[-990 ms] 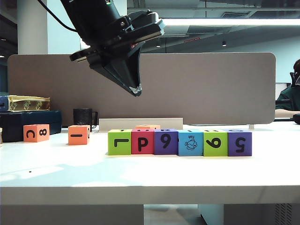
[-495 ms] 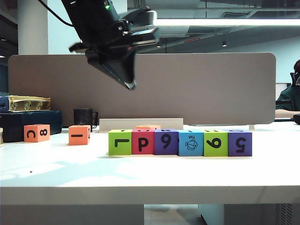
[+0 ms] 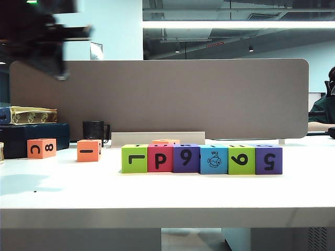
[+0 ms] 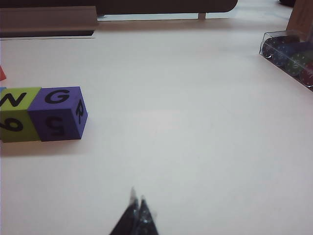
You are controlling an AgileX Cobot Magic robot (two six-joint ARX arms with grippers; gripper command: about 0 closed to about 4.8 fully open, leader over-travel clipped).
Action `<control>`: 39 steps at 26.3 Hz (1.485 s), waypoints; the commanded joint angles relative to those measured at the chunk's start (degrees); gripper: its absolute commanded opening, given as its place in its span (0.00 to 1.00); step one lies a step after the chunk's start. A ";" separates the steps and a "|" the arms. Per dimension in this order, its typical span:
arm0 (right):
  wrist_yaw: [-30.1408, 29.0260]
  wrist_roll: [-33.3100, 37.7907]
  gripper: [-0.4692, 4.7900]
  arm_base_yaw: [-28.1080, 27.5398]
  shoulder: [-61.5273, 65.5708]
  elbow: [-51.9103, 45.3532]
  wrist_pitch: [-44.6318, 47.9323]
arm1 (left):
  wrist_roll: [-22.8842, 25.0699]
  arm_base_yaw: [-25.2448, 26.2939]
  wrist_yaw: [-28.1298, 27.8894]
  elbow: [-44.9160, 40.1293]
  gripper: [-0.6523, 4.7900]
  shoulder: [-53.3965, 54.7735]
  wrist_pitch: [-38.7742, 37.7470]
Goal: Select the appropriate blocks from the scattered letter blocks on the table and arrange them in a row to spell out "TURING".
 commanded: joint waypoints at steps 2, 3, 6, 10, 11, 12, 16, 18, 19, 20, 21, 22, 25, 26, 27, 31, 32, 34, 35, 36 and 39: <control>0.07 -0.13 0.09 0.00 -0.66 -0.15 0.13 | -0.26 4.87 -0.07 -9.29 0.15 -7.43 6.82; 0.07 -0.13 0.09 0.00 -0.66 -0.15 0.13 | -0.26 5.90 -0.11 -11.50 0.15 -9.31 7.72; 0.07 -0.13 0.09 0.00 -0.63 -0.15 0.13 | -0.31 11.47 -0.02 -23.04 0.16 -19.54 11.87; 0.07 -0.13 0.09 0.00 -0.63 -0.15 0.11 | -0.33 15.30 0.00 -33.79 0.16 -29.51 18.82; 0.07 -0.13 0.09 0.00 -0.63 -0.15 0.13 | -0.42 16.15 0.00 -36.85 0.16 -32.46 21.24; 0.07 -0.13 0.09 0.00 -0.66 -0.15 0.13 | -0.55 16.79 0.00 -39.21 0.16 -34.73 23.30; 0.07 -0.13 0.09 0.00 -0.66 -0.15 0.13 | -5.20 22.34 2.47 -48.26 0.16 -46.69 26.67; 0.07 -0.15 0.09 -0.02 -0.66 -0.15 0.13 | -5.09 24.26 3.37 -48.26 0.16 -48.72 24.76; 0.07 -0.13 0.09 -0.02 -0.66 -0.15 0.13 | -4.70 24.83 3.50 -48.26 0.16 -49.20 24.68; 0.07 -0.13 0.09 0.00 -0.63 -0.15 0.13 | -4.26 25.33 3.52 -48.26 0.16 -49.75 24.61; 0.07 -0.13 0.09 0.00 -0.66 -0.15 0.13 | -3.69 25.83 3.91 -48.26 0.16 -50.27 24.63; 0.07 -0.13 0.09 0.00 -0.66 -0.15 0.13 | -3.28 26.10 4.09 -48.26 0.16 -50.69 24.52; 0.07 -0.13 0.09 0.00 -0.66 -0.15 0.13 | -2.54 26.32 4.04 -48.26 0.16 -52.81 22.29; 0.07 -0.13 0.09 0.00 -0.63 -0.15 0.13 | -2.27 26.32 4.07 -48.26 0.16 -53.77 20.96; 0.07 -0.13 0.09 0.00 -0.63 -0.15 0.13 | -2.16 26.32 4.09 -48.26 0.16 -55.10 18.97; 0.07 -0.13 0.09 0.00 -0.66 -0.15 0.13 | -2.16 26.27 5.38 -48.26 0.16 -61.86 8.81; 0.07 -0.13 0.09 0.00 -0.66 -0.15 0.13 | -2.16 26.27 5.38 -48.26 0.16 -63.12 7.06; 0.07 -0.13 0.09 0.00 -0.66 -0.15 0.13 | -2.16 26.27 5.38 -48.26 0.16 -65.59 3.63; 0.07 -0.13 0.09 0.00 -0.63 -0.15 0.13 | -2.10 26.25 5.44 -48.22 0.16 -66.12 3.13; 0.07 -0.13 0.09 0.00 -0.63 -0.15 0.13 | -1.38 26.21 5.95 -48.26 0.16 -66.79 3.32; 0.07 -0.13 0.09 0.00 -0.66 -0.15 0.13 | 0.50 24.83 7.39 -48.26 0.16 -67.01 3.19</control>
